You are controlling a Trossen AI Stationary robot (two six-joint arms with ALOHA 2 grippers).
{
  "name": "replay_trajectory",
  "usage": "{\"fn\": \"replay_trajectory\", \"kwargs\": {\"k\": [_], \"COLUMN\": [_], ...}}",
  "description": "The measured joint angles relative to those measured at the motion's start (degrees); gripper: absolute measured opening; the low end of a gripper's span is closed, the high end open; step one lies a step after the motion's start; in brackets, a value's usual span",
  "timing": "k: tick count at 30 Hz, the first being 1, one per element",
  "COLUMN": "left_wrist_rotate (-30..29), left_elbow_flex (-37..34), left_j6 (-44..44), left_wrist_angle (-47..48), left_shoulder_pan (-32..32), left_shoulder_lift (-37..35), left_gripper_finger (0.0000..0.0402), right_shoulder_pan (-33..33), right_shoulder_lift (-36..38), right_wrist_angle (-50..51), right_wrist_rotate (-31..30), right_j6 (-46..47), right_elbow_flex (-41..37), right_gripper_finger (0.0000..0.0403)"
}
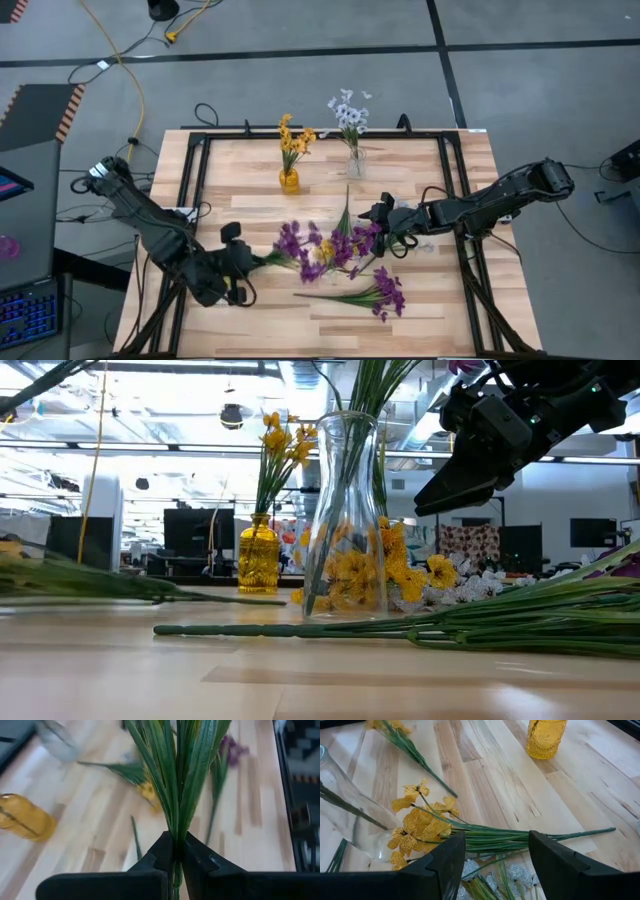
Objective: Sort flowers into vase by color
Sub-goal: Put the left violet flowers into the bottom transparent vase
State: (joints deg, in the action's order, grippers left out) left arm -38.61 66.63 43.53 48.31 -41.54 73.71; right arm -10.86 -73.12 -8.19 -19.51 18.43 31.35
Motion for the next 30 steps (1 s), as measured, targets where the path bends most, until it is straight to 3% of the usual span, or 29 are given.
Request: {"fn": "replay_trajectory", "kwargs": {"k": [3,10,17,24,30], "left_wrist_rotate": [-3.8,-5.7,-10.9,-17.6,-13.8], "left_elbow_flex": [0.0,0.0,0.0,0.0,0.0], "left_j6": [4.3,6.5,3.1,-5.9,-8.1], "left_wrist_angle": [-0.1,-0.1,-1.0,-8.2,-14.9], "left_shoulder_pan": [-0.6,-1.0,-0.8,1.8,6.7], "left_shoulder_lift": [-1.1,-3.4,-5.1,-7.3,-7.4], "left_gripper_finger": [0.0012,0.0012,0.0012,0.0012,0.0016], "right_shoulder_pan": [0.0,0.0,0.0,0.0,0.0], "right_shoulder_lift": [0.0,0.0,0.0,0.0,0.0], "right_wrist_angle": [0.0,0.0,0.0,-0.1,-0.1], "right_wrist_rotate": [0.0,0.0,0.0,0.0,0.0], "right_j6": [0.0,0.0,0.2,0.2,0.1], "right_elbow_flex": [0.0,0.0,0.0,0.0,0.0], "right_gripper_finger": [0.0244,0.0244,0.0244,0.0244,0.0244]}}
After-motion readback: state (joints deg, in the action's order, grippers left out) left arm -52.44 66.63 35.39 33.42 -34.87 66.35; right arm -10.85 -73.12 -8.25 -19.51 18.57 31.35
